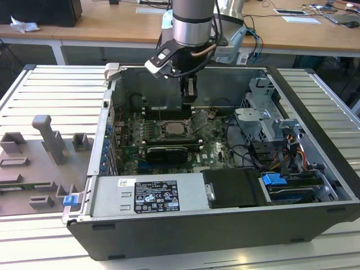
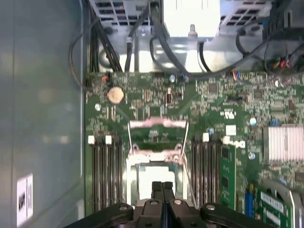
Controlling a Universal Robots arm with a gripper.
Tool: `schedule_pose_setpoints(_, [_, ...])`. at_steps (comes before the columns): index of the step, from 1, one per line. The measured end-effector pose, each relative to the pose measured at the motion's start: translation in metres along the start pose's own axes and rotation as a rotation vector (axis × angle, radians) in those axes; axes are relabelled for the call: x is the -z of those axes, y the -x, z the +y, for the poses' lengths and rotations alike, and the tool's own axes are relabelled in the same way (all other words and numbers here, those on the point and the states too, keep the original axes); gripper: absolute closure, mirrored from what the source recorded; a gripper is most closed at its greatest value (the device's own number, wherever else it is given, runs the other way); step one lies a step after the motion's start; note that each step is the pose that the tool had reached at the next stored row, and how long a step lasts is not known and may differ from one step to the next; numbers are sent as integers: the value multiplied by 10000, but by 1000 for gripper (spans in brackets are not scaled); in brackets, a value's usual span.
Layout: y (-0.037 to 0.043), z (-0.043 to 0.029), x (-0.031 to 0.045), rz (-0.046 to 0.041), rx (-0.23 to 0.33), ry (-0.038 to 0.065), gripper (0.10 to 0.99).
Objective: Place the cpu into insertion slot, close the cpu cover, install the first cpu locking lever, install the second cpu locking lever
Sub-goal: 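Close the cpu cover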
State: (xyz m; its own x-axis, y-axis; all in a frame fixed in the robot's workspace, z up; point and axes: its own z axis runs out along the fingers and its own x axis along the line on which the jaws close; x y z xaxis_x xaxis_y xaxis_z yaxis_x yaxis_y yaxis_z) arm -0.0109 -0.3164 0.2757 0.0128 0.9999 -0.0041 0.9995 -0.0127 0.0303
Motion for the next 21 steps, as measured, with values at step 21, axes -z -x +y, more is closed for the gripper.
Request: schedule_pose_setpoints(21, [-13,516,-108,13,594,-57,980])
